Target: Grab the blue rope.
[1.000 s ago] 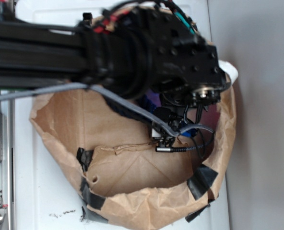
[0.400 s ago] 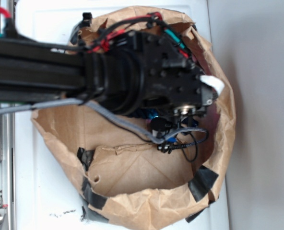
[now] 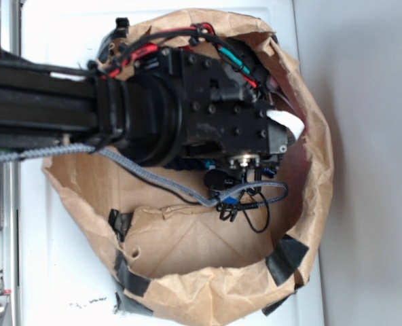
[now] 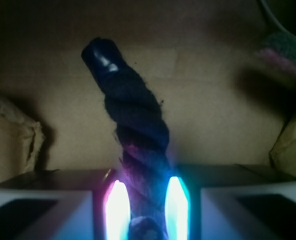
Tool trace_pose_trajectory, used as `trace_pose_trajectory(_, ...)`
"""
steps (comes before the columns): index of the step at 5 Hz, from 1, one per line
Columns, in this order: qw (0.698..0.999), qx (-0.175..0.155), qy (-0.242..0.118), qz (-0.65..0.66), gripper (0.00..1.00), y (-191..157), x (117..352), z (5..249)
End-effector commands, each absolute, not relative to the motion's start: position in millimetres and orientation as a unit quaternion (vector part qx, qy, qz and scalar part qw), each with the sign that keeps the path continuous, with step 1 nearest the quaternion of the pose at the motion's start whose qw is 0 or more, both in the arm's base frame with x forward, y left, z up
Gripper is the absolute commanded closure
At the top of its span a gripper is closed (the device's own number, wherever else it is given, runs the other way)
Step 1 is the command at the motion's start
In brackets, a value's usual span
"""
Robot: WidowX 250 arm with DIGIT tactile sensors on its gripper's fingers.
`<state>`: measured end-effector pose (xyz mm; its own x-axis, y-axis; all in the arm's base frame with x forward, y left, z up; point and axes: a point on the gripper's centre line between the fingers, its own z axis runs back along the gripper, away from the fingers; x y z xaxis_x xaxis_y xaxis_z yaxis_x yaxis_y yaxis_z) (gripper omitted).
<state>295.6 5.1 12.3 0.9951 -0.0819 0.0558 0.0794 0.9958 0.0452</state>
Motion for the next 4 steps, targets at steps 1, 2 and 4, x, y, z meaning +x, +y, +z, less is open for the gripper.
trace_pose_trajectory(1,0.998,0.022,-0.029,-0.048,1.00,6.5,290.4,10.3)
trace_pose_trajectory(2,0.998,0.009,-0.045,-0.041,1.00,9.6,289.0,35.7)
trace_pose_trajectory(4,0.991,-0.100,-0.089,-0.007,1.00,12.2,281.9,133.2)
